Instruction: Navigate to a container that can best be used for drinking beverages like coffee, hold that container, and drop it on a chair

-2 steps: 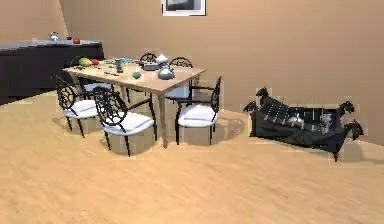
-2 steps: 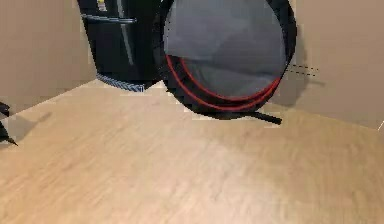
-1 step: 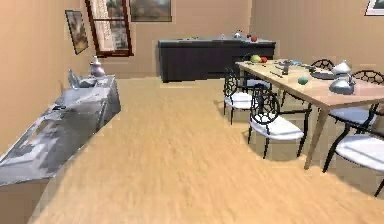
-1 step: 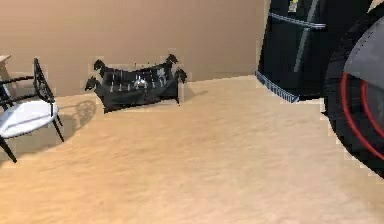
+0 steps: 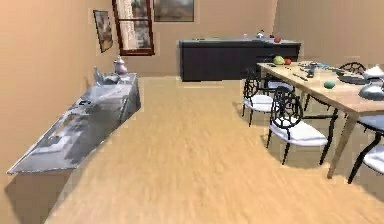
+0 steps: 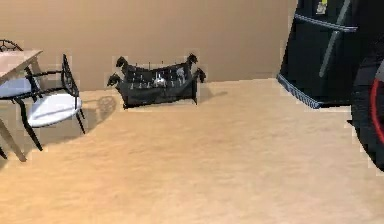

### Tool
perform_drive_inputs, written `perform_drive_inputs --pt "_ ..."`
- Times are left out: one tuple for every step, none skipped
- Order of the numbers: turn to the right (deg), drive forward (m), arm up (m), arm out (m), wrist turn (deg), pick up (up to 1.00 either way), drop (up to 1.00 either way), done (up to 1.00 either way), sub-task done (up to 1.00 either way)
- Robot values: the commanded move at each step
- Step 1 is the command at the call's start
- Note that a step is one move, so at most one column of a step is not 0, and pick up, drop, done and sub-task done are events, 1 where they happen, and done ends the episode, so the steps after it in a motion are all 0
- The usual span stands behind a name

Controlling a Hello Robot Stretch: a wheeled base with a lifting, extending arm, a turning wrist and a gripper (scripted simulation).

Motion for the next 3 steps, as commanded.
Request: perform_drive_inputs --pt "0.0 1.0 0.0 0.0 0.0 0.0 0.0 0.0 0.0" --pt "0.0 1.0 0.0 0.0 0.0 0.0 0.0 0.0 0.0" --pt "0.0 1.0 0.0 0.0 0.0 0.0 0.0 0.0 0.0"
